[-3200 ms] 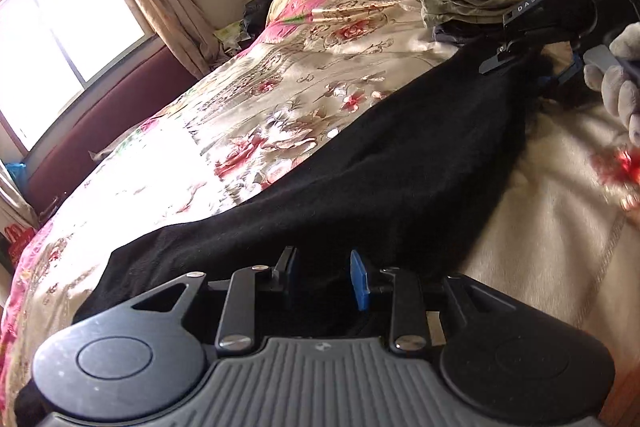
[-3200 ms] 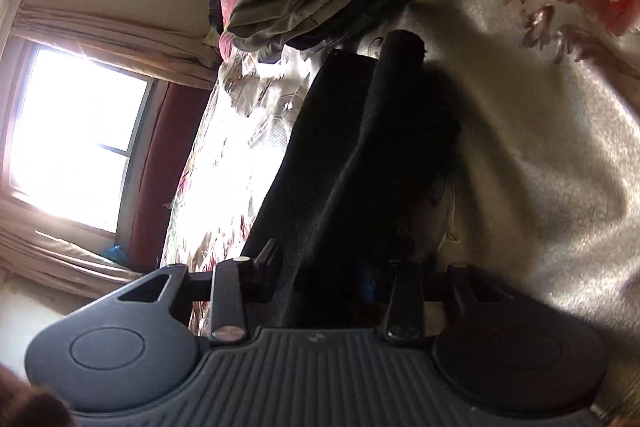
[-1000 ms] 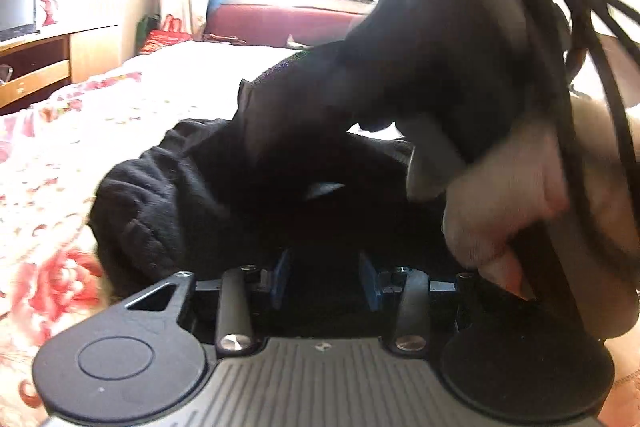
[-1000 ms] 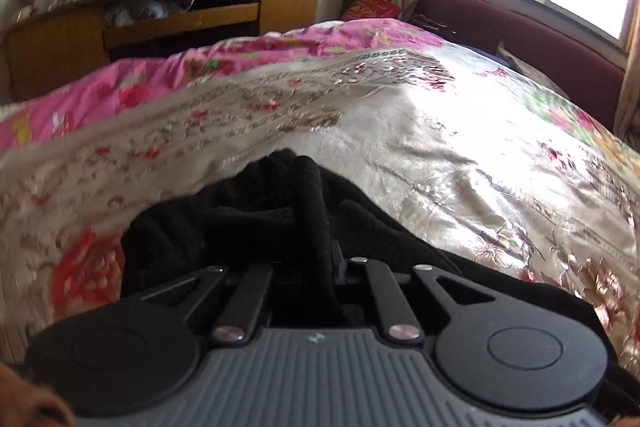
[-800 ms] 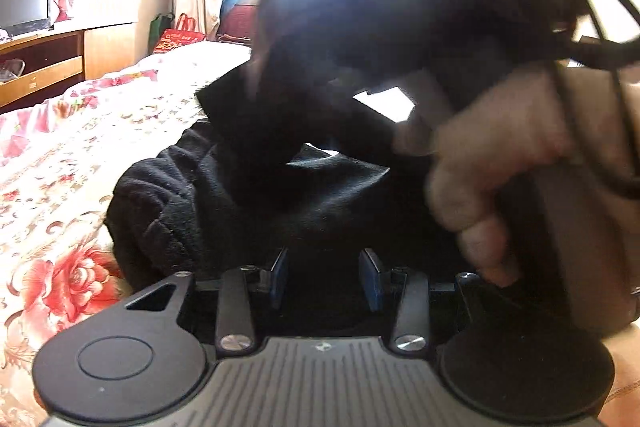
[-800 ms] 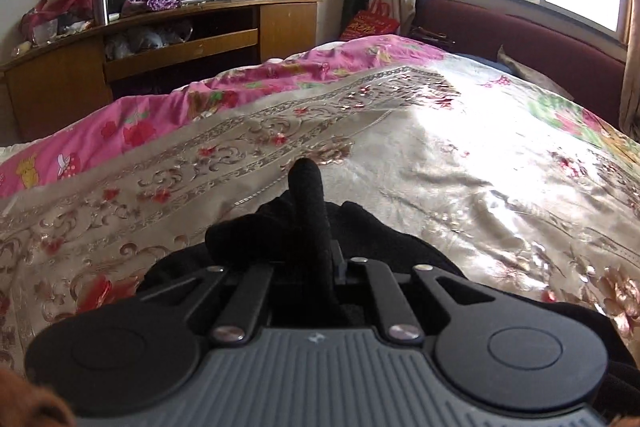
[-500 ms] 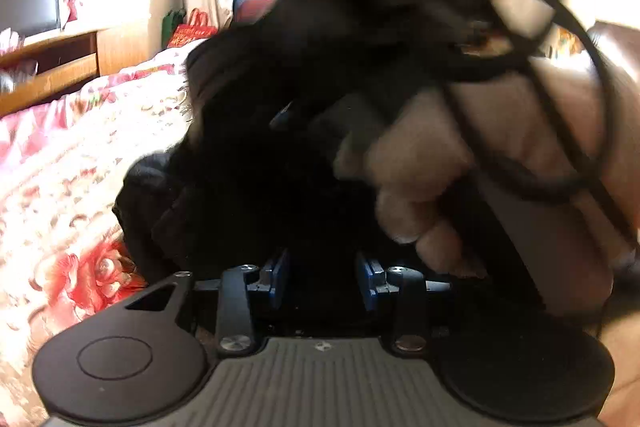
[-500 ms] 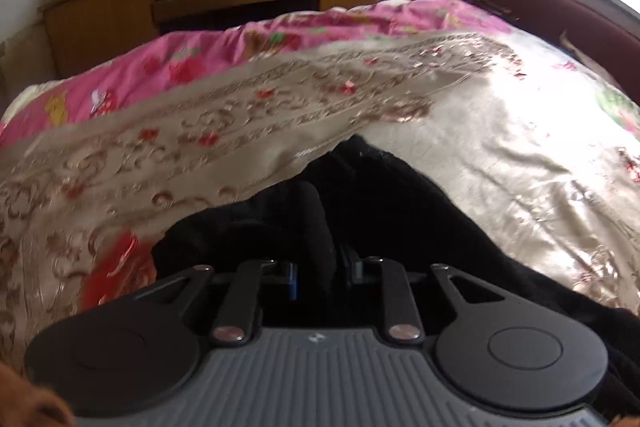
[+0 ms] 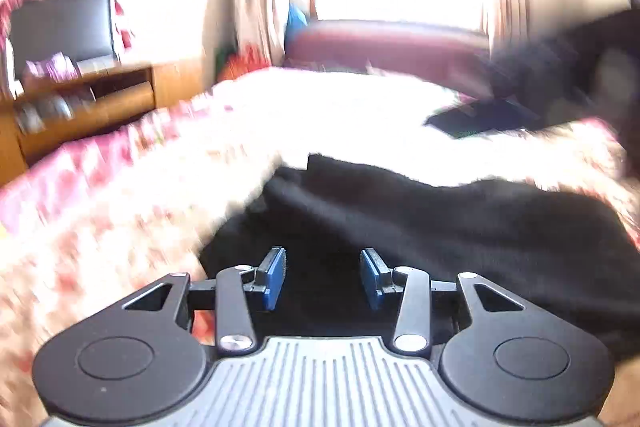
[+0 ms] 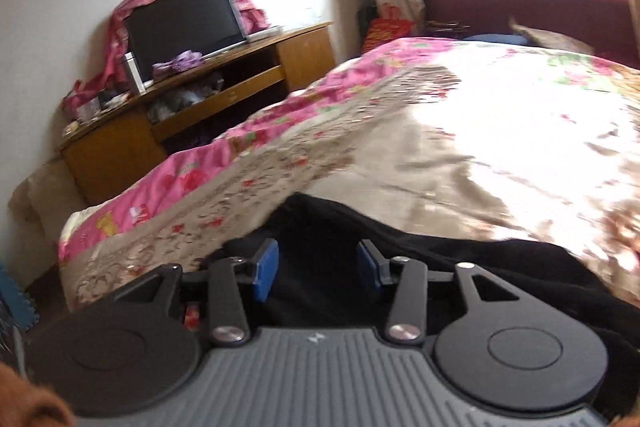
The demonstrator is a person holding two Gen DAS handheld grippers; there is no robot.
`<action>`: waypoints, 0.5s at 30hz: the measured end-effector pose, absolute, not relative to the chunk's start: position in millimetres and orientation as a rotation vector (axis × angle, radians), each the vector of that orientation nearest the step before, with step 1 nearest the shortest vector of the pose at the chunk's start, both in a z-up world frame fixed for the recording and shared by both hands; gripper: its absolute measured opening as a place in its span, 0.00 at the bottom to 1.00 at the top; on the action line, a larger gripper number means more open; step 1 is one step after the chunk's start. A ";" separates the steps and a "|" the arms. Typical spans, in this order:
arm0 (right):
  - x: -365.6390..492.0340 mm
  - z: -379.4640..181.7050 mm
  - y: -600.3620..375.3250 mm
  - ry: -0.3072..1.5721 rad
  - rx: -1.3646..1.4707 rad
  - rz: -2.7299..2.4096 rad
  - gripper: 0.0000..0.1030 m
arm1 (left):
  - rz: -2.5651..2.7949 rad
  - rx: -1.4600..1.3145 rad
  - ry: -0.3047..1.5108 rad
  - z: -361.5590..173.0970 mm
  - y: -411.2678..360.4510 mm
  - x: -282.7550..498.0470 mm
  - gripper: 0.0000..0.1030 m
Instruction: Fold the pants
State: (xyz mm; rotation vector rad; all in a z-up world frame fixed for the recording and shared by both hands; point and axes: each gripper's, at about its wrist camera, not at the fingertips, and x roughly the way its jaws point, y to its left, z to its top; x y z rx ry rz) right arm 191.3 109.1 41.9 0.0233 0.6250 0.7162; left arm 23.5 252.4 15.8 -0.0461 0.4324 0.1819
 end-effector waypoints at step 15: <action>236.4 -42.1 -64.1 0.793 0.366 0.315 0.56 | 0.056 0.232 0.610 -11.4 206.7 90.1 0.60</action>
